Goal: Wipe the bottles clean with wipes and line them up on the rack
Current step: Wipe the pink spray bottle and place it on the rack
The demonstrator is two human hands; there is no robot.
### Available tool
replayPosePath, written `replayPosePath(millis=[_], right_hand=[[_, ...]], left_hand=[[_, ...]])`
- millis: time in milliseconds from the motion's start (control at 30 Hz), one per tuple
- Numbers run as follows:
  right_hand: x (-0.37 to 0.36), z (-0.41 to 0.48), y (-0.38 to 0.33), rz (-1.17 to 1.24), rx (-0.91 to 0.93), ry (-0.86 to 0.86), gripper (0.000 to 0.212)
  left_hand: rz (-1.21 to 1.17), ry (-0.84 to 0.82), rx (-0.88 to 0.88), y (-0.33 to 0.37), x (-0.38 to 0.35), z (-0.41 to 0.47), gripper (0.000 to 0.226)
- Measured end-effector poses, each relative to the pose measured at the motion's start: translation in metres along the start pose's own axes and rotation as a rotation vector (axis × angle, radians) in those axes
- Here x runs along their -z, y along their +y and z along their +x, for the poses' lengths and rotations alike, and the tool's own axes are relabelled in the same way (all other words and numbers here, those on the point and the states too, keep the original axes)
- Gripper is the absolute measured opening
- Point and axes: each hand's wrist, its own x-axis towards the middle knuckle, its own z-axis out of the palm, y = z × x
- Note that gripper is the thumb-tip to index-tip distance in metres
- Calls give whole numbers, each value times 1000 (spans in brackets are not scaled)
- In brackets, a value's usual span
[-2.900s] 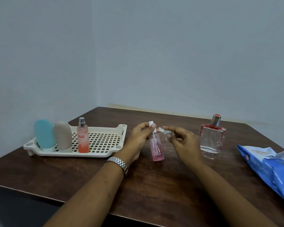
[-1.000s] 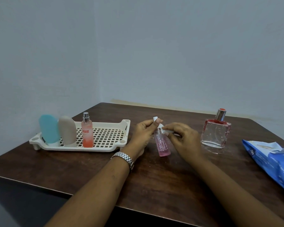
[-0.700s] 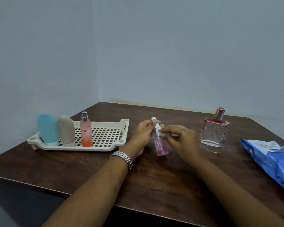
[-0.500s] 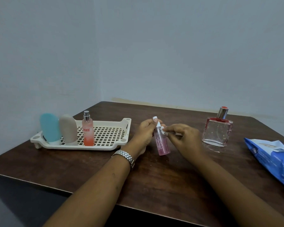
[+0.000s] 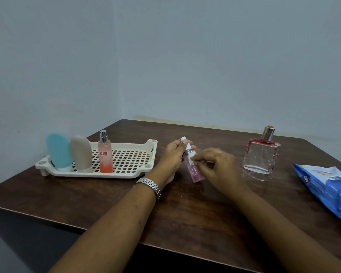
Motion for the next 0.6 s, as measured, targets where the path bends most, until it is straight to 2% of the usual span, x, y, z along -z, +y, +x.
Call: replayPosePath(millis=[167,300,467,600], right_hand=[[1,2,6,7,-73,61,17],[1,-1,-4,-24,36,-35,18],[5,0,4,-23,-62,17,16],[4,-1,-4,-11,-14,-33,16]], left_hand=[[12,12,1,1,0,1,24],[18,10,0,0,0,-1,24],[28,16,9,0,1,0,23],[26,15,-2,1,0,-1,23]])
